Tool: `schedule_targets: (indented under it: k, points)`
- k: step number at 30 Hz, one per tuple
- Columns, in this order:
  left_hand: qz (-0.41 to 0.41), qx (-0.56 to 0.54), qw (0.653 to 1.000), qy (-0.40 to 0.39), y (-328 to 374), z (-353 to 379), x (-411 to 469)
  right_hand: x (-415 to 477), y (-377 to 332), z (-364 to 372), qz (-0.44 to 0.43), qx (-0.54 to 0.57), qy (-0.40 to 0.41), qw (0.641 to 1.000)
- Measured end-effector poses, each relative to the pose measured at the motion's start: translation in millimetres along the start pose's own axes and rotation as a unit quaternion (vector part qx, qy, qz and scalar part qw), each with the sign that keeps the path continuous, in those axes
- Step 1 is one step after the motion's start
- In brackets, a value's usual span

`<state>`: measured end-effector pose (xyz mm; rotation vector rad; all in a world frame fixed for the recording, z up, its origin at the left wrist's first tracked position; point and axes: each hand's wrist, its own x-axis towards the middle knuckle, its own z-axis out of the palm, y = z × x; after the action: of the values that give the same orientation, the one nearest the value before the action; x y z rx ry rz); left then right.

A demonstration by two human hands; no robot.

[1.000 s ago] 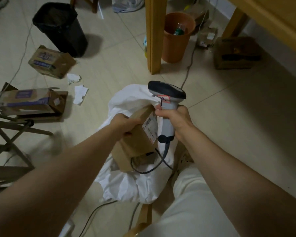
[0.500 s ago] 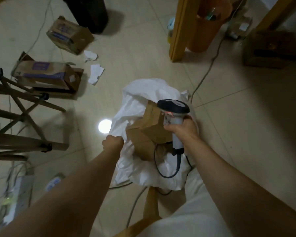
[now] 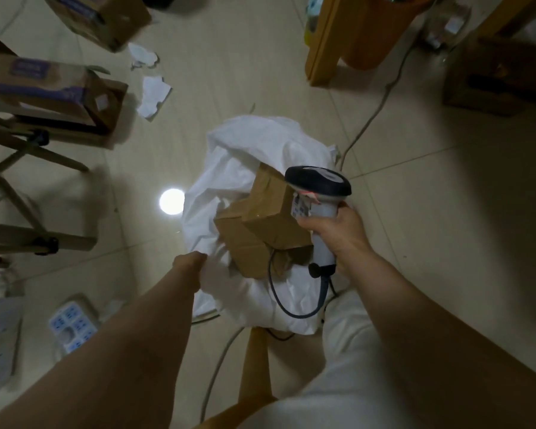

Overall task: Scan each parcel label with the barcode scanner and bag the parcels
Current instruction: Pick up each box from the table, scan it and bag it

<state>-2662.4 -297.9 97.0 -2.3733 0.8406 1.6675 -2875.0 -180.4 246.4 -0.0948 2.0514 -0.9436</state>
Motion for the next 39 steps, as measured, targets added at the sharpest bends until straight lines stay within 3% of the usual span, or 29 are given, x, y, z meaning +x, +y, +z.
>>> schedule_targets:
  k: [5,9,13,17,18,20,22,24,27,30,34,36,39]
  points:
    - [0.049,0.010,0.999,-0.019,9,-5,-18,-7,-8,-7,-0.001,-0.033,0.020,0.999]
    - [0.143,0.004,0.989,-0.033,59,-32,-47,-17,-30,-23,-0.024,-0.020,0.048,0.998]
    - [0.300,0.065,0.950,-0.061,132,-57,-107,-28,-67,-36,-0.076,0.032,0.130,0.988]
    - [0.408,0.006,0.909,-0.082,173,-74,-158,-44,-83,-39,-0.154,0.106,0.201,0.962]
    - [0.405,0.002,0.911,-0.076,172,-77,-160,-46,-82,-40,-0.153,0.106,0.207,0.961]
    - [0.390,0.109,0.914,-0.023,160,-82,-152,-49,-76,-44,-0.098,0.070,0.194,0.974]
    - [0.411,0.219,0.884,0.041,155,-90,-145,-52,-69,-51,-0.038,0.073,0.182,0.980]
    - [0.456,0.223,0.856,0.094,167,-97,-151,-58,-73,-60,-0.034,0.105,0.189,0.976]
    - [0.518,0.124,0.833,0.149,192,-99,-179,-69,-91,-65,-0.119,0.144,0.213,0.959]
    - [0.521,-0.024,0.845,0.115,194,-93,-194,-82,-100,-55,-0.201,0.168,0.198,0.944]
    - [0.410,0.124,0.902,0.064,154,-91,-155,-77,-79,-37,-0.065,0.091,0.108,0.988]
    - [0.387,0.204,0.894,0.097,142,-98,-139,-77,-67,-32,-0.013,0.078,0.071,0.994]
    - [0.406,0.209,0.879,0.136,153,-109,-138,-79,-71,-30,-0.015,0.082,0.061,0.995]
